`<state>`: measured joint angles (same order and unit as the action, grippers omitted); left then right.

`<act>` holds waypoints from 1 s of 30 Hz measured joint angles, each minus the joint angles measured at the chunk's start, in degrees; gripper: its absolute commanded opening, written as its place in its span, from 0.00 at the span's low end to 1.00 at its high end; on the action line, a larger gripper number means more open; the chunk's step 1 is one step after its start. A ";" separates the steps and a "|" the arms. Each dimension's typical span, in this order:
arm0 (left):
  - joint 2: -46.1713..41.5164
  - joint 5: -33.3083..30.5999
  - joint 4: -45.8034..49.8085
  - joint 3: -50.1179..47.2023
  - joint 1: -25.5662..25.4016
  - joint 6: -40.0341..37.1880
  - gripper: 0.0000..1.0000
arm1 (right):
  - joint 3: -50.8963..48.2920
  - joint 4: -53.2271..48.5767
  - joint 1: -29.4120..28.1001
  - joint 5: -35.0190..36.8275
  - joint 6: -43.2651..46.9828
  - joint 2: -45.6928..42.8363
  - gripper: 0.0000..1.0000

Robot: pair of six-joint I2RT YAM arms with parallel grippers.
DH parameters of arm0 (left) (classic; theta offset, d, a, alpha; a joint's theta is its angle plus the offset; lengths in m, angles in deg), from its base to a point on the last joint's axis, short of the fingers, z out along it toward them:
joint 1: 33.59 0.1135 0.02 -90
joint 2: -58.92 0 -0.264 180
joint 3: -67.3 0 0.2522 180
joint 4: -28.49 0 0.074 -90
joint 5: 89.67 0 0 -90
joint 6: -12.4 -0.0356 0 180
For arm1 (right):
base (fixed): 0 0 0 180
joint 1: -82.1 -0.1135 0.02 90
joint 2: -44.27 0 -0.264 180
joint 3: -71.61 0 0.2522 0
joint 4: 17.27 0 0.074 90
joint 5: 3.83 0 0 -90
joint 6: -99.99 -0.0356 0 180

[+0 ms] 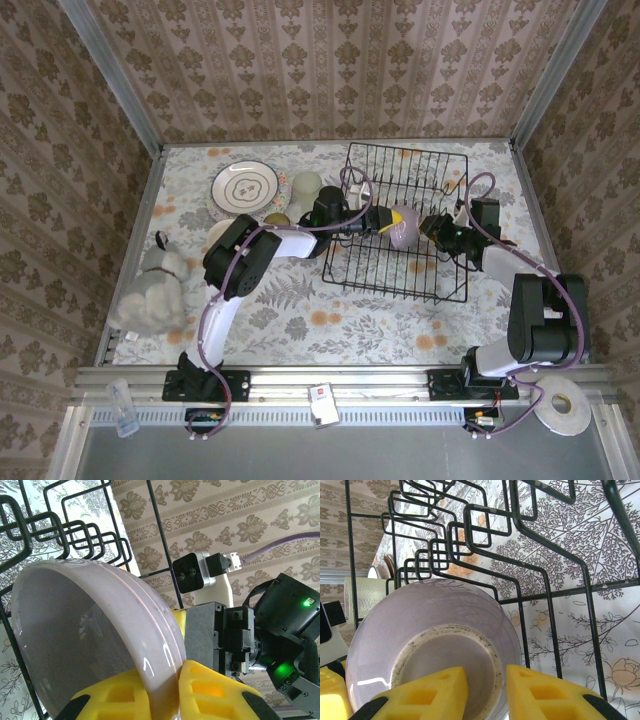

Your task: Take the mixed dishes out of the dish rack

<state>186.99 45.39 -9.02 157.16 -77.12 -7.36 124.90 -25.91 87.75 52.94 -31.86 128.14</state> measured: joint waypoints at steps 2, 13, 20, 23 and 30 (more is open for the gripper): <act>0.02 0.04 -0.17 0.02 0.00 0.11 0.00 | 0.24 -0.81 0.07 0.00 -0.13 -0.15 0.32; -0.70 0.96 2.43 0.02 -0.04 -1.51 0.00 | 1.27 -8.66 0.26 2.16 -0.35 -2.49 0.50; -0.96 0.81 2.64 0.04 -0.46 -2.78 0.00 | 3.48 -14.08 0.02 6.08 3.28 -3.39 0.53; -1.20 0.85 2.91 0.04 -0.68 -3.28 0.00 | 3.87 -15.78 -0.02 7.23 4.22 -4.24 0.55; -2.58 0.81 4.63 0.04 -1.29 -5.05 0.00 | 4.37 -18.69 -0.57 8.13 6.01 -6.21 0.63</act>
<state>184.41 46.20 -4.38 157.20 -78.41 -12.41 129.27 -44.60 87.19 61.07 -25.85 121.94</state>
